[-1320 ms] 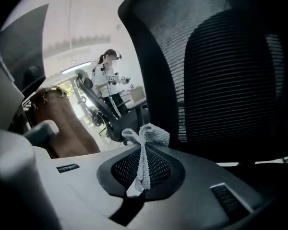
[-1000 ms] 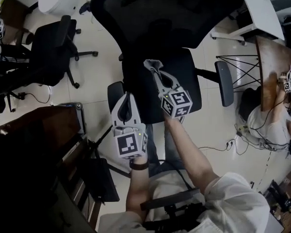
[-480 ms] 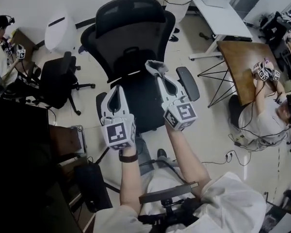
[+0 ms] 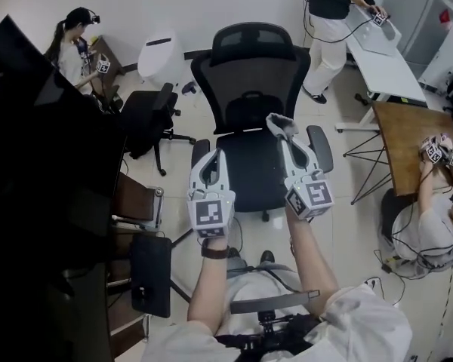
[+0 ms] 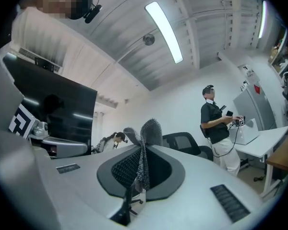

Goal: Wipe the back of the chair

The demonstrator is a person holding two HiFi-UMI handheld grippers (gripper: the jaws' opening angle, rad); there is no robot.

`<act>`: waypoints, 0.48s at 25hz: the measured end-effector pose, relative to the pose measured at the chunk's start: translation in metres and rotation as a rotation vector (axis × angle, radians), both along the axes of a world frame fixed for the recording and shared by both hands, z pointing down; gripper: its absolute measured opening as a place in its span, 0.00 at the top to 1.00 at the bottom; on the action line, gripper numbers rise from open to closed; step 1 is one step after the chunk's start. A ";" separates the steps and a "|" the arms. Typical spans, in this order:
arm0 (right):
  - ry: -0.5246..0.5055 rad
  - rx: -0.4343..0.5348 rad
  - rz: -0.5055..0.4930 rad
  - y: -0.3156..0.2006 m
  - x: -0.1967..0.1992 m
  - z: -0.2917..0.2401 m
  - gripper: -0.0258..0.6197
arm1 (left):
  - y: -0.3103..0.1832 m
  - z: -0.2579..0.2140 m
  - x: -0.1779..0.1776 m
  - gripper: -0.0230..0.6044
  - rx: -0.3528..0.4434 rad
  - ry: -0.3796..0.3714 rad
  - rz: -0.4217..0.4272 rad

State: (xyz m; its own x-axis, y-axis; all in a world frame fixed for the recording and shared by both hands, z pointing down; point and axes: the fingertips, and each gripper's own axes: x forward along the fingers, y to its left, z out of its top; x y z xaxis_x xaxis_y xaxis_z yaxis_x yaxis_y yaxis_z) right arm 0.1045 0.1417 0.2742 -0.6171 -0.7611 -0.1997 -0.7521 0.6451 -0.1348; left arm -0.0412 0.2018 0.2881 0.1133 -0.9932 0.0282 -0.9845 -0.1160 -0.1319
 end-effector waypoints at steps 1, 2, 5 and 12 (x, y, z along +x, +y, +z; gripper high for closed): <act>0.011 0.010 0.000 0.007 -0.003 -0.006 0.93 | 0.008 -0.005 -0.003 0.94 0.003 -0.010 0.005; 0.019 0.017 0.005 0.013 -0.006 -0.011 0.93 | 0.015 -0.011 -0.008 0.94 0.005 -0.018 0.007; 0.020 0.028 0.023 0.025 -0.016 -0.028 0.93 | 0.027 -0.032 -0.026 0.94 0.025 -0.010 0.010; 0.033 0.042 0.011 0.055 -0.042 -0.043 0.93 | 0.044 -0.052 -0.035 0.94 0.053 -0.001 0.051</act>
State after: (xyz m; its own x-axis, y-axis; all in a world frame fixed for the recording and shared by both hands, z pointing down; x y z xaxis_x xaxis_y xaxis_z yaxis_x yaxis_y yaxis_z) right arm 0.0625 0.1972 0.2309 -0.6156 -0.7592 -0.2113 -0.7627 0.6414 -0.0826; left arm -0.0765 0.2457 0.2366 0.1639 -0.9862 -0.0243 -0.9773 -0.1590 -0.1400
